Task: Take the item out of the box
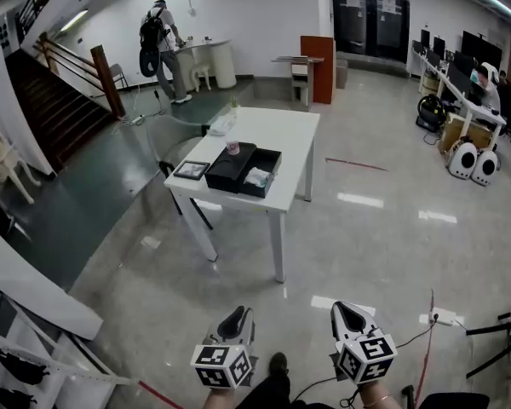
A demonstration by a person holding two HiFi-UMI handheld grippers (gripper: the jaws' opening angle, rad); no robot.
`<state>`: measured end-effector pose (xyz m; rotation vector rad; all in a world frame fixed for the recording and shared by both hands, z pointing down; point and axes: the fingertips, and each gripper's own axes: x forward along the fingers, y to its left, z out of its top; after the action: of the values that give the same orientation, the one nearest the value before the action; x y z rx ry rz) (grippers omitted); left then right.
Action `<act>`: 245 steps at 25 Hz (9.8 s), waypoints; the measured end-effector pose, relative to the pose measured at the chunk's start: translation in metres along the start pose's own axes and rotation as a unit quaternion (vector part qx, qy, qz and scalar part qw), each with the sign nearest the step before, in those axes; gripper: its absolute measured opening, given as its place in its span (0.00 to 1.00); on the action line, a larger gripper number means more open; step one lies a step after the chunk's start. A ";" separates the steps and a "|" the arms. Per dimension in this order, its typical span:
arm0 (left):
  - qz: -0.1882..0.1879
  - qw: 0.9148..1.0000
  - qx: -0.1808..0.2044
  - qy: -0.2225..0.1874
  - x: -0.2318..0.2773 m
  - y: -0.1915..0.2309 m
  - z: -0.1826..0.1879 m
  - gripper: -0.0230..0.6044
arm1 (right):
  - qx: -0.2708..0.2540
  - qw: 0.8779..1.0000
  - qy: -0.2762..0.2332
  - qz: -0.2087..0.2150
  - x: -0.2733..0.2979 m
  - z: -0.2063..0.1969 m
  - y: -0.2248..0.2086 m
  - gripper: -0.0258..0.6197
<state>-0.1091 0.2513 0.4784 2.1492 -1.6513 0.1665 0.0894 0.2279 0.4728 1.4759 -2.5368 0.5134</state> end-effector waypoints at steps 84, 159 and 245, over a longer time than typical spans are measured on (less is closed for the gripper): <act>0.059 0.954 0.259 0.142 0.431 0.166 0.204 0.37 | 0.009 0.991 0.070 0.112 0.418 0.131 -0.145 0.20; -0.112 0.720 0.571 0.379 0.553 0.193 0.115 0.21 | 0.038 0.994 0.094 0.032 0.481 0.133 -0.163 0.20; 0.194 0.978 -0.006 0.074 0.344 0.218 0.141 0.21 | -0.009 0.987 0.069 0.148 0.433 0.138 -0.102 0.04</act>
<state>-0.2393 -0.1568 0.5257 1.7360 -1.9561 0.4191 -0.0339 -0.2206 0.4999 1.0220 -2.6521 0.6076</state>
